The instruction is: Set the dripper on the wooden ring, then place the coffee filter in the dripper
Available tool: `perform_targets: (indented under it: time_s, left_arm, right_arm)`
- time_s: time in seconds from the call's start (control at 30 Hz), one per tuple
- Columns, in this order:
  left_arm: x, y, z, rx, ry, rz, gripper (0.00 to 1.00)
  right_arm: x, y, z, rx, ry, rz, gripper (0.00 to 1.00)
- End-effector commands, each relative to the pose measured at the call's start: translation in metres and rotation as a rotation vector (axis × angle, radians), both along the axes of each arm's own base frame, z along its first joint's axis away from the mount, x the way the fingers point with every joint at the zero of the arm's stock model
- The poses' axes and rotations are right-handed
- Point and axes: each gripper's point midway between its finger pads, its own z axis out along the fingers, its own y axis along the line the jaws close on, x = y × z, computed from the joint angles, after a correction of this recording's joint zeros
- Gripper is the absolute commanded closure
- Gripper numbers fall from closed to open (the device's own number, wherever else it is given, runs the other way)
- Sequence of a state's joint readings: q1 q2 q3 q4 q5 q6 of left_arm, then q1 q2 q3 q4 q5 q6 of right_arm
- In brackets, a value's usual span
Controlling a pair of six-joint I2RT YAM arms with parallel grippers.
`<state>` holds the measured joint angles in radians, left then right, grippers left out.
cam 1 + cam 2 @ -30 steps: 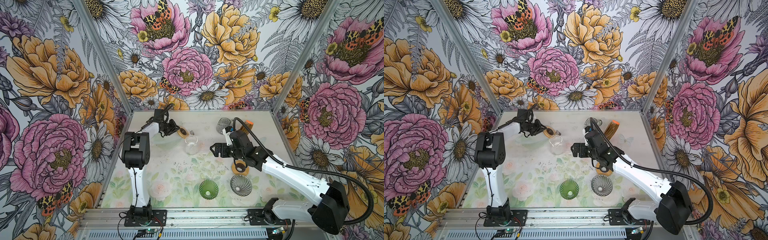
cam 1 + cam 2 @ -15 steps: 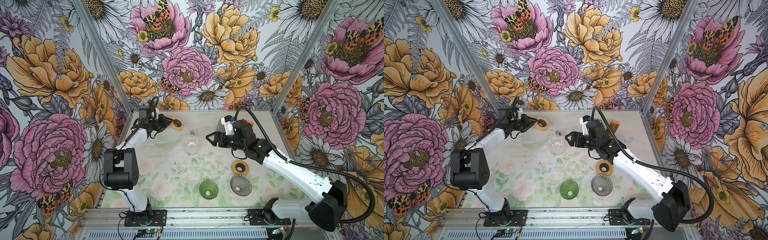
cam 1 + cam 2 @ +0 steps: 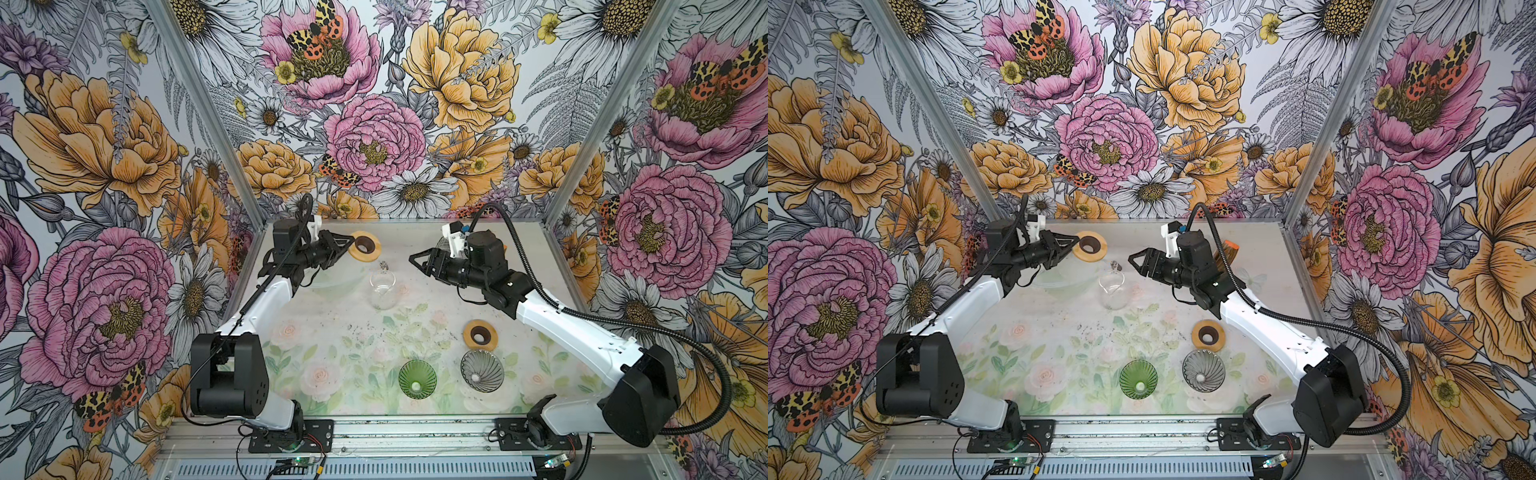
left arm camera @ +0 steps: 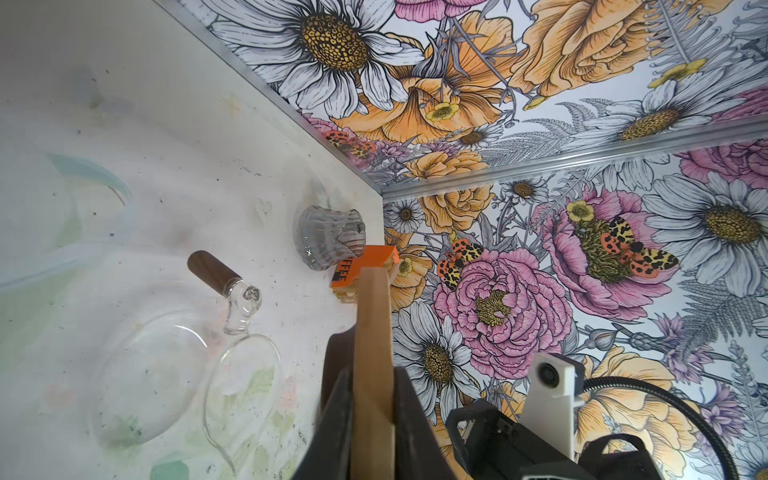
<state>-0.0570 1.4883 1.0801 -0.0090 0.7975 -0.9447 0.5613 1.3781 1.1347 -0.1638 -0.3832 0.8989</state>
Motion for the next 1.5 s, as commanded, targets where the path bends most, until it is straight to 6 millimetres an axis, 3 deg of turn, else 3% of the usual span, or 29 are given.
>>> perform_targets:
  time_s: [0.0, 0.23, 0.53, 0.97, 1.47]
  left_arm:
    - [-0.010, -0.015, 0.007, -0.039, -0.022, -0.061, 0.83]
    - [-0.019, -0.027, -0.006, -0.025, -0.010, -0.096, 0.83]
    - [-0.018, -0.042, -0.027, -0.031, 0.020, -0.108, 0.83]
    - [-0.024, -0.044, -0.063, -0.001, 0.104, -0.118, 0.83]
    - [-0.016, -0.045, -0.083, 0.017, 0.142, -0.118, 0.83]
  right_arm:
    - [0.008, -0.006, -0.012, -0.026, 0.009, -0.043, 0.32]
    - [0.010, -0.004, -0.026, -0.079, 0.040, -0.034, 0.25]
    - [0.009, 0.005, -0.039, -0.131, 0.061, -0.016, 0.26]
    - [0.011, 0.017, -0.059, -0.190, 0.095, 0.004, 0.40]
    - [0.013, 0.023, -0.080, -0.224, 0.128, 0.007, 0.43]
